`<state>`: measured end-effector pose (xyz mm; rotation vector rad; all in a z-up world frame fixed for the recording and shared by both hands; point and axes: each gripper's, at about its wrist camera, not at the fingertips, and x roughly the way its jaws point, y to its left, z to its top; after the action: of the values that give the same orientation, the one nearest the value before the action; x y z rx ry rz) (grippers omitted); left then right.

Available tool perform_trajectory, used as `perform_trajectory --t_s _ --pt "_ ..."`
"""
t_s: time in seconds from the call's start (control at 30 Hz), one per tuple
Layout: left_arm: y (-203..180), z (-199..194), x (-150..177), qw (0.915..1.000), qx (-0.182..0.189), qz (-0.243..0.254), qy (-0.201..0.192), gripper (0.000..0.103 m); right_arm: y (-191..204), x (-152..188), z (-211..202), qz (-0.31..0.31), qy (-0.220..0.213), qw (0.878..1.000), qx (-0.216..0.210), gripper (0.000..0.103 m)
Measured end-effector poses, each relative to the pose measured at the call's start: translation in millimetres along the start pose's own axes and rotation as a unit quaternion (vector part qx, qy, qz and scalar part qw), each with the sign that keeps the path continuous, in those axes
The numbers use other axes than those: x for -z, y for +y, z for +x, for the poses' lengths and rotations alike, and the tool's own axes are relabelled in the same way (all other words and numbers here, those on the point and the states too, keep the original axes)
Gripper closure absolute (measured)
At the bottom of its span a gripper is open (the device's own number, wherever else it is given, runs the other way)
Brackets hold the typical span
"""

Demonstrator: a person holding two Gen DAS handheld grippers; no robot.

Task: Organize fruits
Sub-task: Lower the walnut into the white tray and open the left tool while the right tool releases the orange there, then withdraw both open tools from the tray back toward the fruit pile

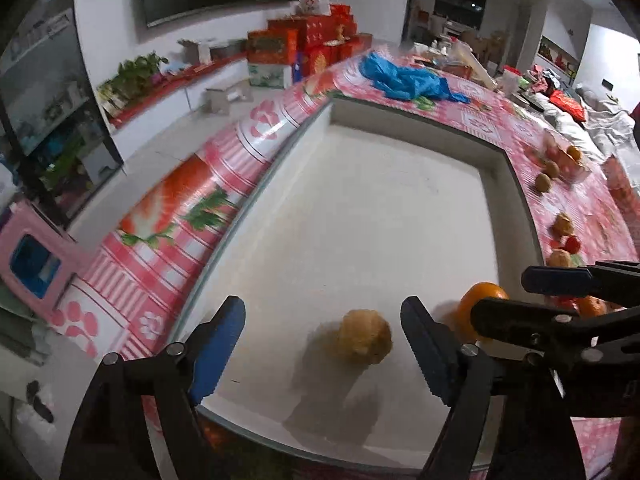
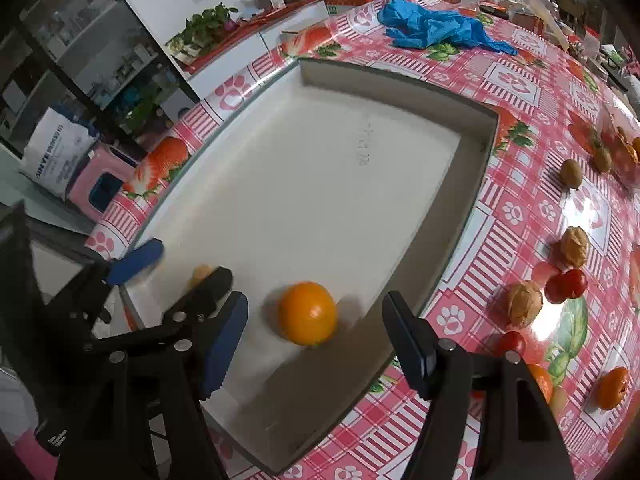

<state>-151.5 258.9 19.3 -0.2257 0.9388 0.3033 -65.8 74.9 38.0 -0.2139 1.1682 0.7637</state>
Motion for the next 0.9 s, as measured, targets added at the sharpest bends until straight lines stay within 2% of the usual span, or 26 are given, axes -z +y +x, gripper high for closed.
perform_trajectory --t_s 0.1,0.27,0.4,0.43,0.47,0.67,0.9 --pt "-3.8 0.4 -1.8 0.9999 -0.011 0.004 0.000 0.022 -4.2 -1.2 -13.7 0.006 -0.025 1.000 -0.008 0.023" --pt "-12.7 -8.7 -2.9 0.9999 -0.008 0.011 -0.006 0.022 -20.8 3.8 -38.0 0.026 -0.064 0.998 -0.006 0.013" --pt "-28.3 -16.1 -1.9 0.9996 0.000 0.025 -0.010 0.022 -49.8 17.0 -54.2 0.066 -0.085 0.994 0.005 0.012" --pt "-34.7 -18.2 -1.5 0.9994 0.004 0.031 -0.011 0.022 -56.8 19.6 -57.7 0.074 -0.090 0.993 0.008 0.010" --pt "-41.0 -20.2 -1.2 0.9992 0.008 0.037 -0.012 0.022 -63.8 23.7 -61.2 0.081 -0.093 0.992 0.012 0.000" --pt "-83.1 -32.9 1.8 0.9962 0.040 0.076 -0.013 0.022 -111.7 51.8 -83.7 0.131 -0.112 0.984 0.041 0.000" --pt "-141.2 -43.4 13.0 0.9874 0.086 0.133 -0.012 0.022 -168.6 91.7 -93.5 0.199 -0.104 0.970 0.089 0.000"
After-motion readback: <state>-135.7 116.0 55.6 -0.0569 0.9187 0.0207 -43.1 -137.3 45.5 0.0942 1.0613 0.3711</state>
